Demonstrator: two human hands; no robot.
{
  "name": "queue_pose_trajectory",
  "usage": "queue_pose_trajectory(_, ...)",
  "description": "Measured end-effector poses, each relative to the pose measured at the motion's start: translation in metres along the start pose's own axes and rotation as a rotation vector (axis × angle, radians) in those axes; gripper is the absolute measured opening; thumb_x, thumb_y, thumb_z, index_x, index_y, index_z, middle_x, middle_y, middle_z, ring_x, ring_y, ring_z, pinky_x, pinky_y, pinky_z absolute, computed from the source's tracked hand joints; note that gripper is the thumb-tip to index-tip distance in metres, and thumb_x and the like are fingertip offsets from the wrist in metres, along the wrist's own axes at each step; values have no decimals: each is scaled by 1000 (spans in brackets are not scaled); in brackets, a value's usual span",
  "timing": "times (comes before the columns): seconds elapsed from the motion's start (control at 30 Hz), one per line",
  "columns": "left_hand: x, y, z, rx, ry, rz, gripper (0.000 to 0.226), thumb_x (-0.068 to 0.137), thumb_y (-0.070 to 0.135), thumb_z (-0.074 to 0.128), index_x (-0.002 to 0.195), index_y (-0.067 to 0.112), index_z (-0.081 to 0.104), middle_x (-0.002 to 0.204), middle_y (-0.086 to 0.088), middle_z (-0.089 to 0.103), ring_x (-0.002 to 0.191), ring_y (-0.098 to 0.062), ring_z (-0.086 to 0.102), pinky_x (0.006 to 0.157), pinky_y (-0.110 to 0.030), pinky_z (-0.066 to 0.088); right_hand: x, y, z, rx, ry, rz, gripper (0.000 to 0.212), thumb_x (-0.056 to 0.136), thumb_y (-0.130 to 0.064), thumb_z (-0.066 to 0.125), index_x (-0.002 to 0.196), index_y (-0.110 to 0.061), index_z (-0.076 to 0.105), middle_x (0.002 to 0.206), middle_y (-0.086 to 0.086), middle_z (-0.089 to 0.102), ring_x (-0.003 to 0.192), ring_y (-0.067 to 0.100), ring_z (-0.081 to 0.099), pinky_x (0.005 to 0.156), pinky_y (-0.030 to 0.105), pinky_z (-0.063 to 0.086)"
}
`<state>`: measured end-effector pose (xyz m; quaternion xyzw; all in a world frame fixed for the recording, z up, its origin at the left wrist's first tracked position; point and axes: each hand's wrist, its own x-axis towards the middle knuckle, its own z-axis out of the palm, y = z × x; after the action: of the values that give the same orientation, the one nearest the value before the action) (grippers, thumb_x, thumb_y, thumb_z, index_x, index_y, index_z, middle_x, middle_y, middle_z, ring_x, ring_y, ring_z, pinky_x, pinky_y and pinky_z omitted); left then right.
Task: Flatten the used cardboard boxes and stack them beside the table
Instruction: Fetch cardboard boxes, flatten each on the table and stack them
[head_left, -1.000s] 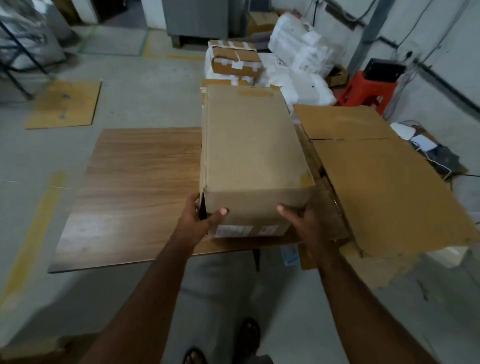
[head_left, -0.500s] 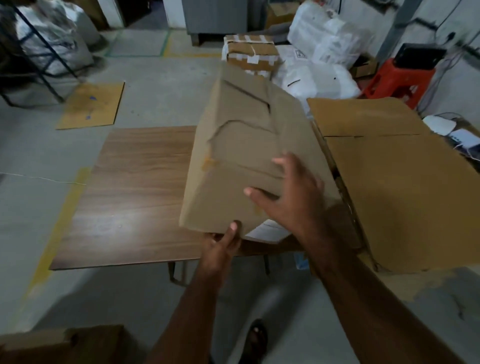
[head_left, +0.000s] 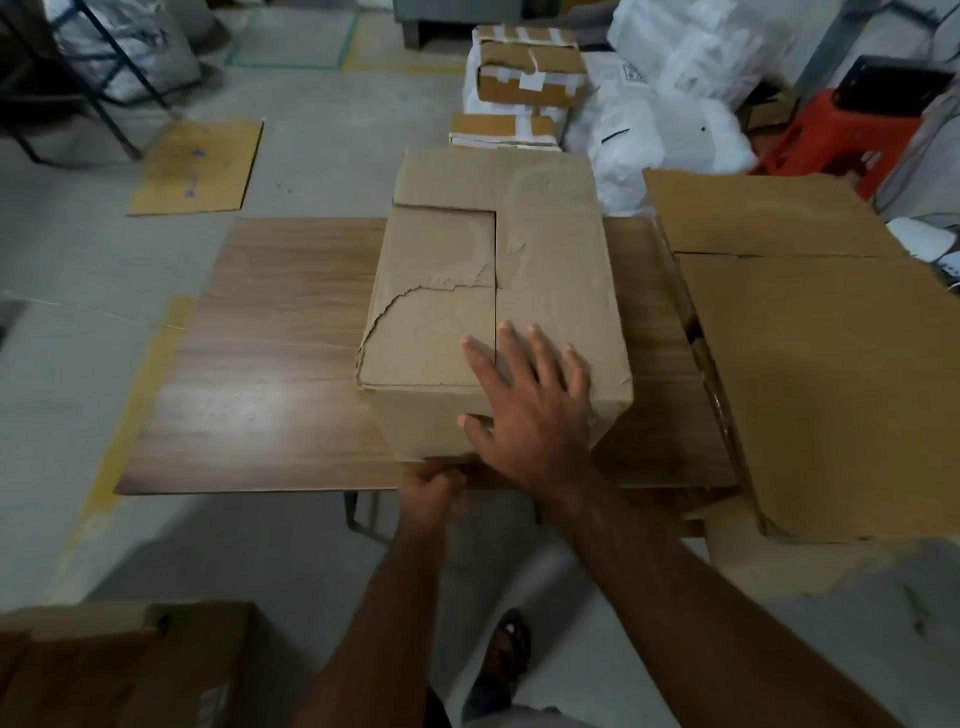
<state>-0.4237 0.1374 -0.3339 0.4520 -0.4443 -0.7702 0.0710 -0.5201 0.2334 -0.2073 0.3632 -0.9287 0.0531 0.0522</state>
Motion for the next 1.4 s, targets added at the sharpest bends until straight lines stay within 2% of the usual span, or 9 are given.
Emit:
queue_pose_trajectory(0.23,28,125,-53,-137,434,137,18,98,11,51,115,6,55,100,-13,58,91,-28,59,72,-37,53,29,15,-41,282,-119,119,83,88,-81,44,157,-40,24,169,1,16,154,26,16,119,55,16)
queue_pose_trajectory(0.37,23,231,-20,208,251,323,28,99,29,57,118,10,59,109,-11,61,89,-21,58,73,-34,45,97,69,-53,571,5,644,86,87,-57,67,155,-16,32,159,11,34,140,34,42,109,55,43)
queue_pose_trajectory(0.47,18,272,20,518,52,254,40,92,41,68,117,11,60,114,-8,60,99,-24,57,77,-35,43,118,98,-52,795,-165,803,82,90,-55,67,149,-3,42,146,18,53,125,37,57,99,46,52)
queue_pose_trajectory(0.6,19,282,61,561,19,182,34,88,38,77,92,10,57,109,-9,60,85,-24,55,75,-34,47,113,95,-58,853,-185,751,77,89,-67,63,134,-5,60,129,14,65,109,33,66,93,44,57)
queue_pose_trajectory(0.73,41,311,67,1063,184,462,90,76,67,77,132,1,52,137,-18,51,124,-36,52,102,-46,48,72,58,-63,882,-115,767,105,62,-88,61,135,-14,55,125,6,64,105,27,67,85,46,61)
queue_pose_trajectory(0.8,56,329,74,1312,123,615,84,79,72,70,128,7,54,135,-17,51,124,-36,51,103,-50,46,44,36,-56,923,-94,801,114,49,-93,59,133,-16,52,124,5,62,106,27,67,83,48,62)
queue_pose_trajectory(1.03,96,308,113,1858,-319,832,79,94,71,47,159,30,27,167,-3,21,153,-29,19,121,-65,4,11,-49,-40,808,-91,727,52,77,-61,74,104,-21,55,98,0,67,90,21,66,80,38,56)
queue_pose_trajectory(1.23,69,270,89,1633,-221,981,78,95,64,51,157,23,28,169,-6,15,156,-26,12,119,-67,-3,32,-22,-56,475,141,467,34,91,-52,63,109,-24,60,103,-4,64,92,17,60,71,30,45)
queue_pose_trajectory(1.4,1,203,38,1507,-87,937,80,92,71,45,153,23,26,168,-8,11,156,-29,3,116,-74,-2,74,29,-48,173,-1,213,69,90,-63,57,143,-22,47,149,5,45,137,26,41,107,47,37)
